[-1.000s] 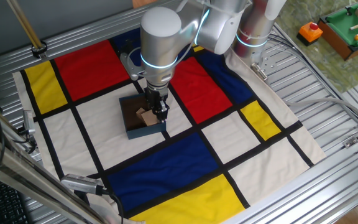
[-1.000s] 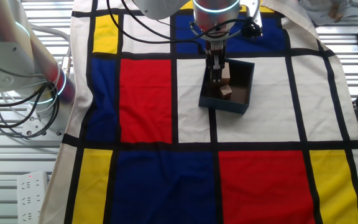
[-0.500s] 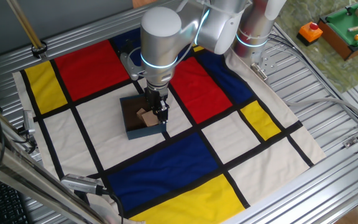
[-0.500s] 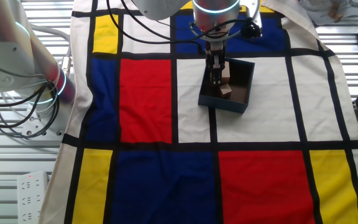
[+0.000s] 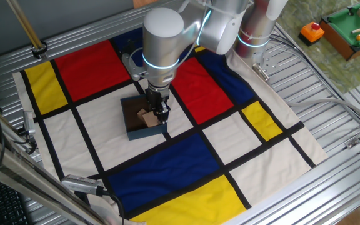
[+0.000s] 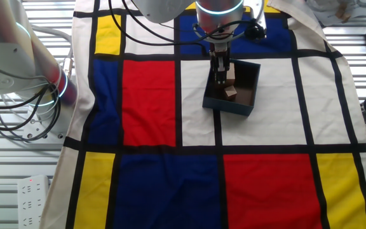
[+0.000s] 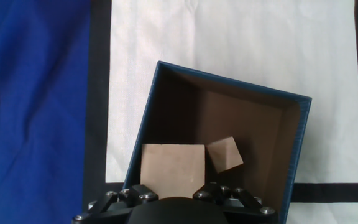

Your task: Take everything out of the gift box

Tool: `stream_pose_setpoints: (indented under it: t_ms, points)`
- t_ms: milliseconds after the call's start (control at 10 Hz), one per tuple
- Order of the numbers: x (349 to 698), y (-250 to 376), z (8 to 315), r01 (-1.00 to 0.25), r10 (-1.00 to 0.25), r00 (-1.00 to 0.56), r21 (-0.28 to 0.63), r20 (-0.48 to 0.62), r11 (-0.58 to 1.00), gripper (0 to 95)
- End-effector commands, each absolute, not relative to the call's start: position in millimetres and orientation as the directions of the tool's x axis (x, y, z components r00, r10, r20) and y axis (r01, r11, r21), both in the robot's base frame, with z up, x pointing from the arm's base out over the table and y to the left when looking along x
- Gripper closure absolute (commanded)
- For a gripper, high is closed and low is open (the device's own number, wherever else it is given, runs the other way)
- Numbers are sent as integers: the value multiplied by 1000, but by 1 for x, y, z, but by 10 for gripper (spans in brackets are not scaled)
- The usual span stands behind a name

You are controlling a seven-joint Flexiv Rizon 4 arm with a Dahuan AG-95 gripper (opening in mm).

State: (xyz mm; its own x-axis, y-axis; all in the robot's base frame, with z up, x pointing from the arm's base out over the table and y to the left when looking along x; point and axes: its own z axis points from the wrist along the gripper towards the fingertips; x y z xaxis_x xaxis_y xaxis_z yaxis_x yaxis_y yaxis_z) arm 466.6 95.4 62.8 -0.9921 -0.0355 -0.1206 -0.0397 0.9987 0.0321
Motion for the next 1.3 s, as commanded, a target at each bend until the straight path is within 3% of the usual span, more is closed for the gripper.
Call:
stream_pose_setpoints:
  t_ms: [100,1300]
  points:
    - [467,96,63,-40,-37,-992,30,-122,999,190]
    - [466,97,59,-41,-37,-990,26,-134,999,190]
